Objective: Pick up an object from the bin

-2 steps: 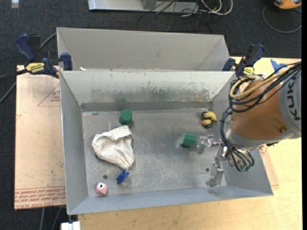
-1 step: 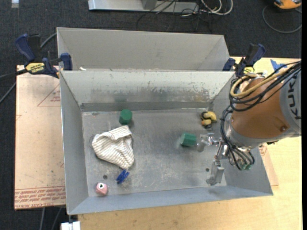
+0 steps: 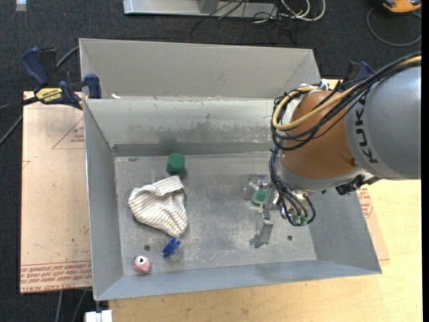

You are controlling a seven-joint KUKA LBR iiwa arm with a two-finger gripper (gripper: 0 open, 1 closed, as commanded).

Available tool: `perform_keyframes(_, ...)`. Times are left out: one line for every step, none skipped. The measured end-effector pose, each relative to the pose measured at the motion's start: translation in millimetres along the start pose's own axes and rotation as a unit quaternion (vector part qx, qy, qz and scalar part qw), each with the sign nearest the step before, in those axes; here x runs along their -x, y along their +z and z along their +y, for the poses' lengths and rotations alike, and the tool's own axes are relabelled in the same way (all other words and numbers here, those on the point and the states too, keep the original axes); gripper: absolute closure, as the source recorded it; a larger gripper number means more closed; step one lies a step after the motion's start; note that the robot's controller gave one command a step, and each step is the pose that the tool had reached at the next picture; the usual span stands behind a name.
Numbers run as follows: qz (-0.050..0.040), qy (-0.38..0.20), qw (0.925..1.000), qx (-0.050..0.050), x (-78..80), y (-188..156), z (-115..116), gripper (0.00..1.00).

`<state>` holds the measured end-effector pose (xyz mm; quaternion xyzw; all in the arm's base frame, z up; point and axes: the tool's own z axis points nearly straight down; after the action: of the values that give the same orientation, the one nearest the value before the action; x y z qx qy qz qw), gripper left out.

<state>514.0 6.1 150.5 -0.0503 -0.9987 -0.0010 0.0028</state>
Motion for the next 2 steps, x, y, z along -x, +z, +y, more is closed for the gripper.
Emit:
perform_keyframes(-0.0011,0.071,0.9975,0.0,-22.9,24.2,2.5,0.0)
perform_keyframes(-0.0014,-0.044,0.999,0.001,-6.7,75.8,67.6,0.0)
